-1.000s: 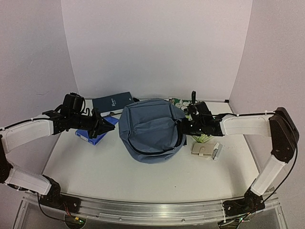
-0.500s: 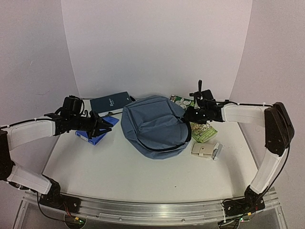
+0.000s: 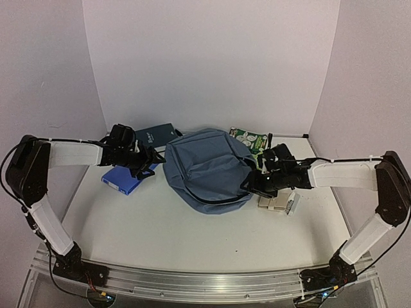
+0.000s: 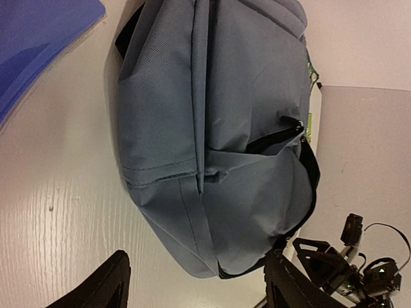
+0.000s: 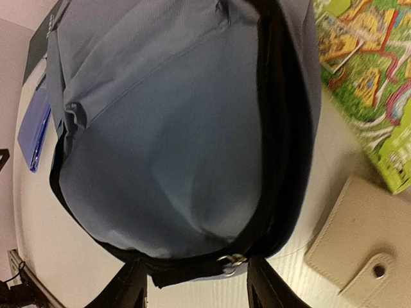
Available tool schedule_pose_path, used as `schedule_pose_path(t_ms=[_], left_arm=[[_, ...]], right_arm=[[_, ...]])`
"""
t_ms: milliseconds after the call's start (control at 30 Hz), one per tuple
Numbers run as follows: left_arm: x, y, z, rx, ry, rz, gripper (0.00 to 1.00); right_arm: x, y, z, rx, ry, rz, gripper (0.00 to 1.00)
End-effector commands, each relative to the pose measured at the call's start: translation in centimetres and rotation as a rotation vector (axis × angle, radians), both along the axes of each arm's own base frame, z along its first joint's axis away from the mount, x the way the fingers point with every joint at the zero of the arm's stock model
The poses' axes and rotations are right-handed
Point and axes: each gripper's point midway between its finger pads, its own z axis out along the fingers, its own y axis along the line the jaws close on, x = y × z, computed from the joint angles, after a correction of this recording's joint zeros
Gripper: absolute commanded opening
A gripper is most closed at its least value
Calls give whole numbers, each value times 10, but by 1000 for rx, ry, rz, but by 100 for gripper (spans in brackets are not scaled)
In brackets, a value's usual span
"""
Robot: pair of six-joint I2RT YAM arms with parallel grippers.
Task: Pack the student bag
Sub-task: Adjust the student bag at the center of the board.
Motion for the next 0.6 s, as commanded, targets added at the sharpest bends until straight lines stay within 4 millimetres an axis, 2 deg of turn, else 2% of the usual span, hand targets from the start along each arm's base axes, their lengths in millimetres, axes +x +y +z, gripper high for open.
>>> schedule_pose_path(t_ms=[0, 133, 200, 367, 467, 567], left_arm=[[24, -13, -8, 87, -71, -64, 71], [36, -16, -28, 126, -55, -75, 71], [42, -19, -34, 139, -50, -84, 71], [49, -25, -57, 176, -18, -113, 72], [51, -25, -70, 202, 4, -123, 72], [54, -24, -83, 221, 22, -124, 71]], right_arm=[[-2, 16, -5, 57, 31, -18, 50], [1, 35, -3, 4, -18, 17, 51], [5, 37, -5, -74, -45, 26, 52], [8, 14, -10, -367, -101, -6, 56], [8, 1, -8, -475, -124, -27, 59], [9, -4, -6, -545, -142, -27, 63]])
